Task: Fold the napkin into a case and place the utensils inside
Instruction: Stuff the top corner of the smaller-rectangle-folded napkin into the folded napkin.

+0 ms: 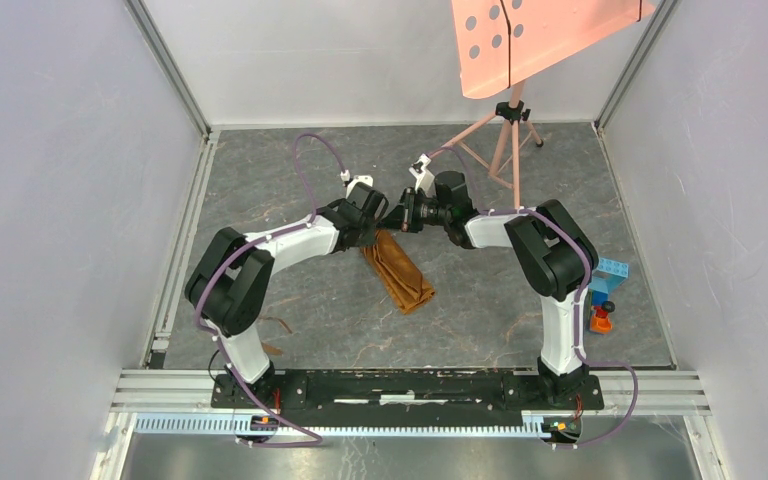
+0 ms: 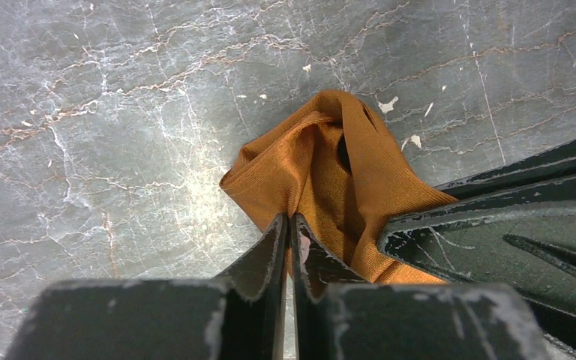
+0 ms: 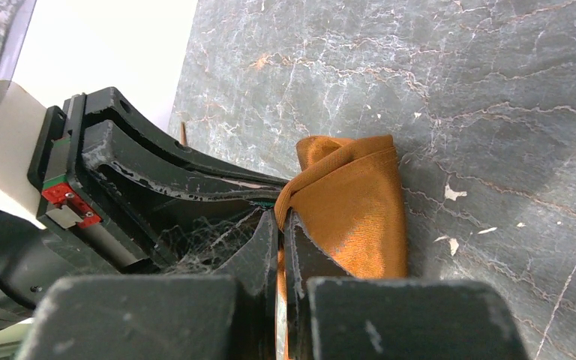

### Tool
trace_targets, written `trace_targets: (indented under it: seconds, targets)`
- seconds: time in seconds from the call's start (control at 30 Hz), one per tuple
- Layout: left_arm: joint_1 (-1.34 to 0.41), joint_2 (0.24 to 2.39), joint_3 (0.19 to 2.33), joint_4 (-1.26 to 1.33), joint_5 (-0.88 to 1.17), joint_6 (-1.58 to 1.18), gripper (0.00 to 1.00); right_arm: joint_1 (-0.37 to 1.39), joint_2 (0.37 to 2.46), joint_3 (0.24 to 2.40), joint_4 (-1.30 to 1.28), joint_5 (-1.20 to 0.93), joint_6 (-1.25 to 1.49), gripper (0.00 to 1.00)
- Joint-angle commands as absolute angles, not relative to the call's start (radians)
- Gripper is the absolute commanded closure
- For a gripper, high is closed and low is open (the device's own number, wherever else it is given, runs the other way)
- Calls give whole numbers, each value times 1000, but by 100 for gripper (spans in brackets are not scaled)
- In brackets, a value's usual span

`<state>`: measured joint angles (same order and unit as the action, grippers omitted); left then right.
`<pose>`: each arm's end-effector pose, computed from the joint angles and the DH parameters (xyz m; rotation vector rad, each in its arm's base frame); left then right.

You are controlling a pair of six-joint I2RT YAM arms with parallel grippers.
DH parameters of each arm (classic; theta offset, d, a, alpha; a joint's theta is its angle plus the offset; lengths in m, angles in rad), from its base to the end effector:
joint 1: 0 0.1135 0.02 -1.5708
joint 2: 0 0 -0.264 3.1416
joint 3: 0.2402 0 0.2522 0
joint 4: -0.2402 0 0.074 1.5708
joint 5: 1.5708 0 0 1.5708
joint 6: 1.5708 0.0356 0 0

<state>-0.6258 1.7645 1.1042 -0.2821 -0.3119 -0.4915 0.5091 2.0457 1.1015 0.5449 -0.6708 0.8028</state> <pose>0.3018 -0.2047 0.1824 0.0395 2.4516 -0.0953 0.3619 0.2274 0.1454 -0.1769 2.1959 1.4614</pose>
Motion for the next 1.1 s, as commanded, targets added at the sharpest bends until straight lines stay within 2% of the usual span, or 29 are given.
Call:
trace_targets:
  seconds: [0.0,0.07,0.33,0.67,1.07]
  targets:
    - [-624,1747,1120,-256,-333,-459,94,518,2022,1115,555,-659,782,100]
    - [-624,1739,1112,-253,-336,-455,98,524,2024,1119,551,-651,784,100]
    - [-603,1648,961,-64,-264,-445,98,585,2065,1083,606,-552,875,100]
    - [-593,1594,898,24,-253,-437,98,614,2093,1011,673,-498,911,100]
    - [-591,1594,854,73,-174,-474,98,622,2236,1123,720,-466,942,100]
